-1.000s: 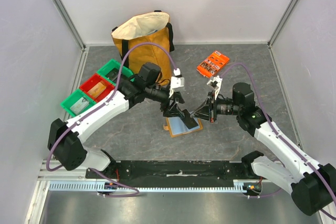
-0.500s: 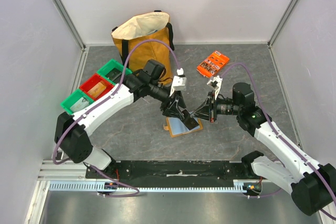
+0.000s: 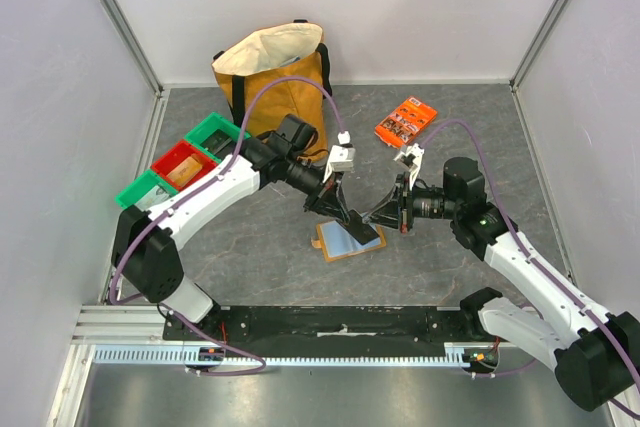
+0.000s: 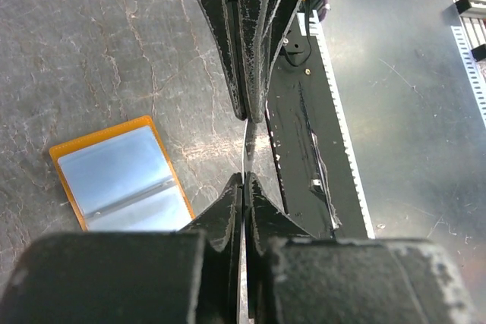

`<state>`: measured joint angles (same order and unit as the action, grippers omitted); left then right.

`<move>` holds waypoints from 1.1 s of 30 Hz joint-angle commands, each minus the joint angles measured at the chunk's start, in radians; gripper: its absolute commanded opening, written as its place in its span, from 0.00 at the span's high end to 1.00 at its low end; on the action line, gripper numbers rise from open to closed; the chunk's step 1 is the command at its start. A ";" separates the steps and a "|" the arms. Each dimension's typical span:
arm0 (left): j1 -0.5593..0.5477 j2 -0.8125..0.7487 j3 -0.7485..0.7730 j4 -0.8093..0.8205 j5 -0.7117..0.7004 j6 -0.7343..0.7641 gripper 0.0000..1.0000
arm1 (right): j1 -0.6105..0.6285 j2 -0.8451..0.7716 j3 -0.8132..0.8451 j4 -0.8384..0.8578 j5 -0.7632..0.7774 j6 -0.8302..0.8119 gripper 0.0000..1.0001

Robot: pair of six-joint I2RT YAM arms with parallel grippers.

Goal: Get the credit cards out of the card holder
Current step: Place the credit card in the storage box.

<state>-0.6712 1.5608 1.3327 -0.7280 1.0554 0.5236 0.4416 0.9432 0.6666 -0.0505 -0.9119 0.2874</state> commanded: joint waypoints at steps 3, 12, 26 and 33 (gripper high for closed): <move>0.044 -0.013 0.026 -0.019 0.068 0.000 0.98 | 0.005 -0.033 0.031 0.041 0.059 0.018 0.89; 0.281 -0.169 -0.189 0.348 0.011 -0.452 0.98 | 0.000 -0.101 0.044 -0.015 0.292 0.015 0.19; 0.913 -0.475 -0.626 0.770 -0.515 -1.228 0.98 | 0.000 -0.103 0.011 -0.058 0.377 -0.008 0.02; 0.918 -0.285 -0.488 0.776 -0.690 -1.277 0.98 | 0.000 -0.110 0.007 -0.063 0.395 -0.027 0.02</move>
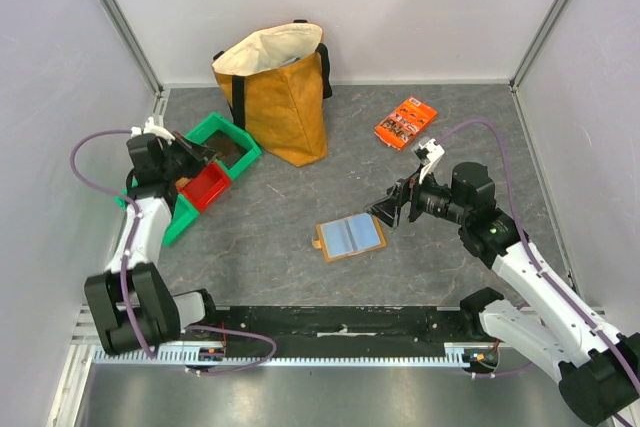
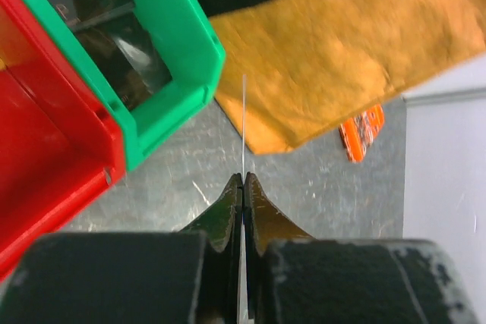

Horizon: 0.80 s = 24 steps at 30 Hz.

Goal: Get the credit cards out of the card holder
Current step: Place the credit card in the storage box.

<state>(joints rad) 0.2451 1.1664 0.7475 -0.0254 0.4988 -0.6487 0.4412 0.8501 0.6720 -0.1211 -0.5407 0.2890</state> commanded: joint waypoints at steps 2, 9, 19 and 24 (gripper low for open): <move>0.002 0.188 0.142 0.085 -0.151 -0.127 0.98 | -0.001 -0.016 0.001 0.005 0.031 -0.031 0.02; -0.010 0.436 0.297 0.079 -0.161 -0.158 0.98 | 0.001 -0.010 0.000 0.003 0.044 -0.045 0.02; -0.073 0.590 0.377 0.048 -0.216 -0.158 0.98 | 0.002 0.013 -0.002 0.001 0.059 -0.054 0.02; -0.092 0.622 0.394 0.032 -0.244 -0.170 0.94 | 0.002 0.020 -0.002 0.003 0.059 -0.054 0.02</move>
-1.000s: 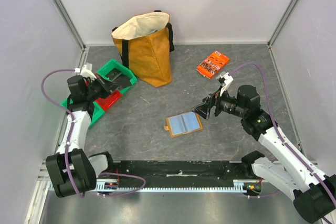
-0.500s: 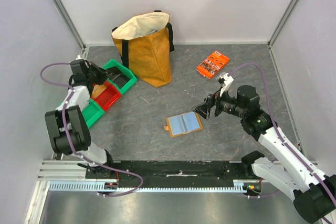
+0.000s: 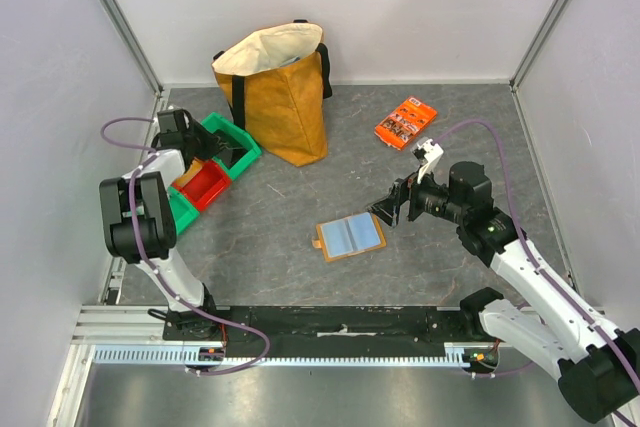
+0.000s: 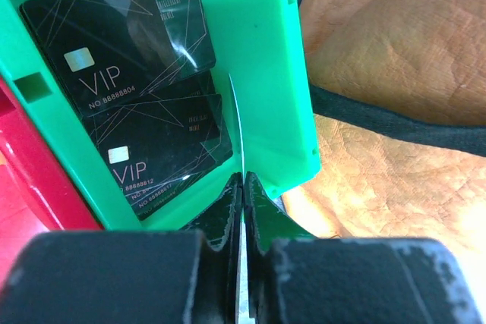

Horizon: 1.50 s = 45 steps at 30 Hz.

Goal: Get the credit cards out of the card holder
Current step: Place the credit card in the storage box, then remove the credit card from the card holder.

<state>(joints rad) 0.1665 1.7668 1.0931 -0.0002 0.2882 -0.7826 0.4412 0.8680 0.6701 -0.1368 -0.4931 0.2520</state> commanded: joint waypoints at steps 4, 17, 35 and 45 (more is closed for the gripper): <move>-0.018 0.019 0.056 -0.021 -0.055 -0.027 0.85 | 0.001 0.005 0.000 0.014 0.013 -0.016 0.02; -0.028 -0.167 0.042 -0.121 -0.101 0.149 0.39 | 0.001 0.023 0.011 -0.038 0.100 -0.025 0.02; -0.488 -0.589 -0.274 -0.244 0.028 0.224 0.24 | 0.188 0.239 0.034 0.000 0.318 0.009 0.02; -0.789 -0.590 -0.544 -0.052 -0.056 0.095 0.25 | 0.379 0.417 0.103 -0.004 0.514 0.036 0.04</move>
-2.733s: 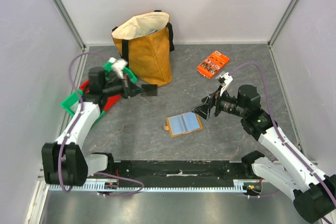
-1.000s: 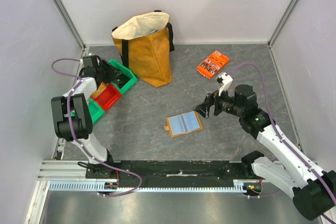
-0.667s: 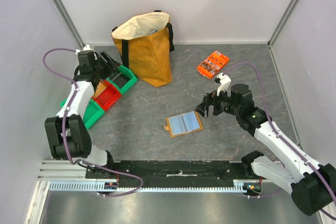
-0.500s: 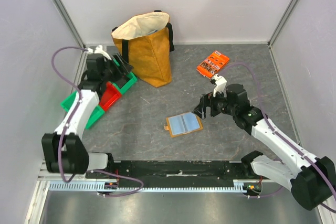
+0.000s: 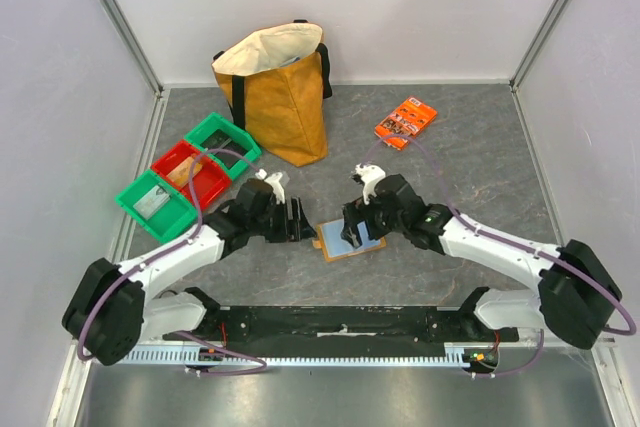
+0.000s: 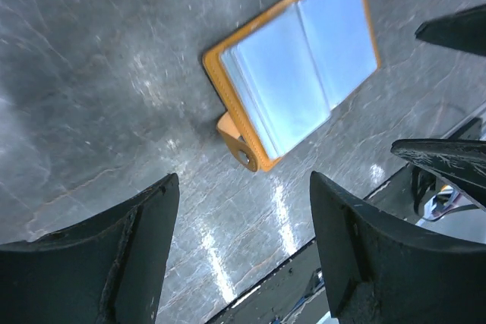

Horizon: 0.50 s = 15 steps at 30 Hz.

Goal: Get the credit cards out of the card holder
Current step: Remove the credit card from the card holder.

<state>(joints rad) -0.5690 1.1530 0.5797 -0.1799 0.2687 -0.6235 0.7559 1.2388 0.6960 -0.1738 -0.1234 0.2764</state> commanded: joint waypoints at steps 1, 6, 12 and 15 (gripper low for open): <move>-0.069 0.046 -0.035 0.144 -0.040 -0.067 0.25 | 0.080 0.071 0.085 0.027 0.177 0.015 0.05; -0.112 0.120 -0.038 0.177 -0.074 -0.068 0.31 | 0.161 0.172 0.126 0.004 0.304 0.024 0.07; -0.131 0.168 -0.073 0.246 -0.072 -0.073 0.43 | 0.249 0.292 0.180 -0.010 0.421 0.050 0.08; -0.135 0.166 -0.092 0.258 -0.074 -0.073 0.61 | 0.281 0.336 0.198 -0.013 0.473 0.072 0.08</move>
<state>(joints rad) -0.6945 1.3182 0.5106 0.0048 0.2115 -0.6727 1.0023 1.5345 0.8406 -0.1841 0.2260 0.3092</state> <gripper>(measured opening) 0.465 0.919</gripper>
